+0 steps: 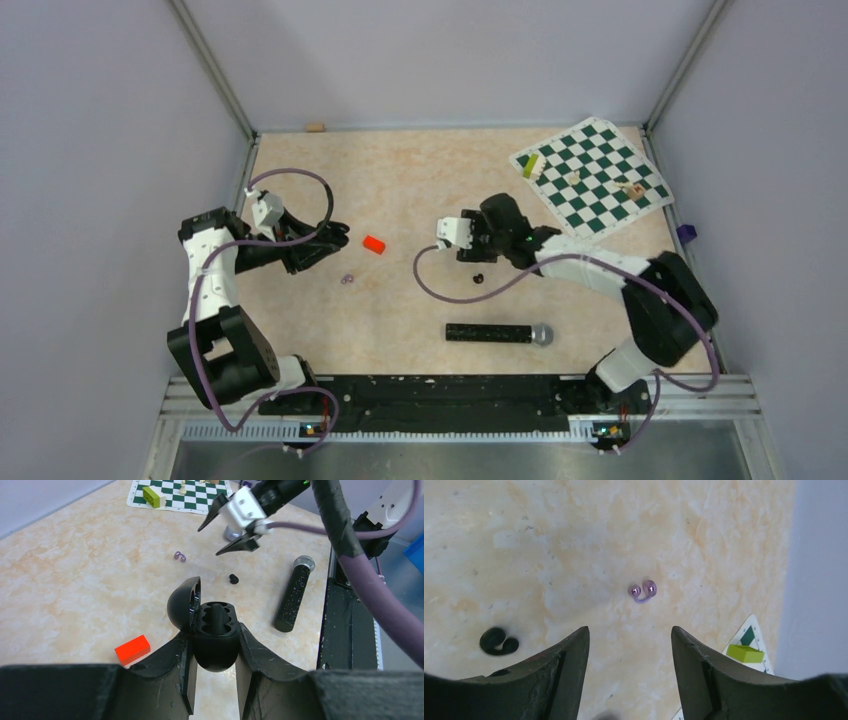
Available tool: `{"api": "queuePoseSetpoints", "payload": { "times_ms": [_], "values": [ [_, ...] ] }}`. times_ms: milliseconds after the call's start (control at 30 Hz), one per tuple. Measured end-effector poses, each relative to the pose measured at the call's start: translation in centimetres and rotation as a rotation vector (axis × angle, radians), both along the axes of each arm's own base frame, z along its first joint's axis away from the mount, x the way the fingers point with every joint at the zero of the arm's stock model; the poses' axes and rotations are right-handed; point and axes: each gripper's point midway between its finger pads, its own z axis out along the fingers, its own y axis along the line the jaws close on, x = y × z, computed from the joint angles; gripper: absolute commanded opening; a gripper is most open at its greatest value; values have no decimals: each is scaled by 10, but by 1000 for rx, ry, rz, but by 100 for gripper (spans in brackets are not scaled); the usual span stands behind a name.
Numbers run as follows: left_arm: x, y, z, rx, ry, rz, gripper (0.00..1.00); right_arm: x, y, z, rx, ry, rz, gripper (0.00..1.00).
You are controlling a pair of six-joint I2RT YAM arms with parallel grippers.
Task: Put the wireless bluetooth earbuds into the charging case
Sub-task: Pick up the earbud from the center of the board.
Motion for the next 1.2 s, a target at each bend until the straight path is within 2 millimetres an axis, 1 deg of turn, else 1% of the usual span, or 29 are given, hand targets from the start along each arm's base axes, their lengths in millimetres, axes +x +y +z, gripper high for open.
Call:
{"api": "queuePoseSetpoints", "payload": {
  "times_ms": [100,133,200,267,367,467,533,633,767,867,967,1200],
  "values": [
    [0,0,0,0,0,0,0,-20,-14,27,55,-75,89,58],
    [0,0,0,0,0,0,0,-28,-18,34,74,-104,122,57],
    [0,0,0,0,0,0,0,-42,-22,38,92,-141,181,55],
    [0,0,0,0,0,0,0,-57,-23,29,86,-140,253,50],
    [0,0,0,0,0,0,0,-72,-23,7,52,-87,329,38],
    [0,0,0,0,0,0,0,-79,-22,-11,22,-36,380,35],
    [0,0,0,0,0,0,0,-83,-22,-21,5,-12,407,31],
    [0,0,0,0,0,0,0,-88,-20,-32,-20,3,461,30],
    [0,0,0,0,0,0,0,-96,-23,-46,-47,14,513,25],
    [0,0,0,0,0,0,0,-99,-24,-55,-63,29,533,25],
    [0,0,0,0,0,0,0,-100,-24,-59,-71,35,546,25],
    [0,0,0,0,0,0,0,-98,-18,-60,-73,12,570,28]
  ]
}}
